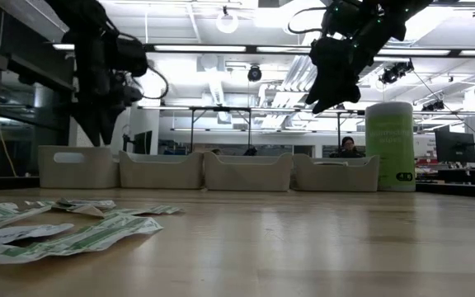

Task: Pick & Place First Aid Supplies
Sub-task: Put the gray towelette pack into the middle right gray bin

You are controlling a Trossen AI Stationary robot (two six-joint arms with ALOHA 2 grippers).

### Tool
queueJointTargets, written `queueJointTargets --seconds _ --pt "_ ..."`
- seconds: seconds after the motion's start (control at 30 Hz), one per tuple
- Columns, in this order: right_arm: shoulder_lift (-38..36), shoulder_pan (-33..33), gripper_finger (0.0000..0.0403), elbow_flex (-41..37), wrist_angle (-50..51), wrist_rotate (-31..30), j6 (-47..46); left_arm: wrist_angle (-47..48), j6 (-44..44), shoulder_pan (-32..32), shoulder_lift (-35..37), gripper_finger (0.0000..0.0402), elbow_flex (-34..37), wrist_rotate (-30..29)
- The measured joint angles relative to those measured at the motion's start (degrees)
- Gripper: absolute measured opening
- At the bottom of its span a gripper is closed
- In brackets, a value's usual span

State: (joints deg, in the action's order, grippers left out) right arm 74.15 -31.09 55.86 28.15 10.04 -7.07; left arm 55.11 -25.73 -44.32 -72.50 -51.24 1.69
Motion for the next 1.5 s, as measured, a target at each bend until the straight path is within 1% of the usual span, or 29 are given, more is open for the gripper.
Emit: queueJointTargets --seconds 0.07,0.2,0.27,0.4,0.5,0.57,0.73,0.83,0.93,1.13,1.23,1.3,1.5 --pt "0.00 0.01 0.0220 0.00 0.12 0.00 0.00 0.03 -0.01 3.24 0.28 0.0130 0.00 0.90" --pt "0.00 0.02 0.0220 0.00 0.35 0.08 0.00 0.09 0.96 10.25 0.34 0.0130 0.00 0.28" --pt "0.00 0.01 0.0220 0.00 0.37 0.30 0.00 0.04 1.36 13.43 0.34 0.0130 0.00 -0.90" --pt "0.00 0.02 0.0220 0.00 0.39 0.78 0.00 0.02 0.91 19.00 0.34 0.0131 0.00 -5.07" --pt "0.00 0.02 0.0220 0.00 0.47 1.14 0.00 -0.12 2.53 23.33 0.34 0.0131 0.00 -5.61" --pt "0.00 0.02 0.0220 0.00 0.69 1.32 -0.32 -1.10 4.28 26.34 0.31 0.0131 0.00 -4.73" --pt "0.00 0.02 0.0220 0.00 1.04 1.70 -0.39 -5.03 9.51 34.20 0.29 0.0131 0.00 0.80" --pt "0.00 0.02 0.0220 0.00 1.04 1.97 -0.42 -7.25 10.80 38.59 0.27 0.0131 0.00 1.43" --pt "0.00 0.02 0.0220 0.00 1.02 1.97 -0.42 -9.05 10.95 42.49 0.25 0.0131 0.00 0.59" --pt "0.00 0.02 0.0220 0.00 0.98 1.97 -0.53 -12.17 11.05 48.59 -1.69 0.0131 0.00 -1.18" --pt "0.00 0.02 0.0220 0.00 0.93 2.03 -0.61 -15.31 12.04 51.00 -4.78 0.0131 -0.04 -1.22" --pt "0.00 0.02 0.0220 0.00 0.93 2.20 -0.63 -15.72 13.49 52.30 -6.85 0.0131 0.04 -1.24" --pt "0.00 0.02 0.0220 0.00 0.98 2.34 -0.61 -19.12 15.46 55.48 -10.81 0.0132 0.04 -2.40"
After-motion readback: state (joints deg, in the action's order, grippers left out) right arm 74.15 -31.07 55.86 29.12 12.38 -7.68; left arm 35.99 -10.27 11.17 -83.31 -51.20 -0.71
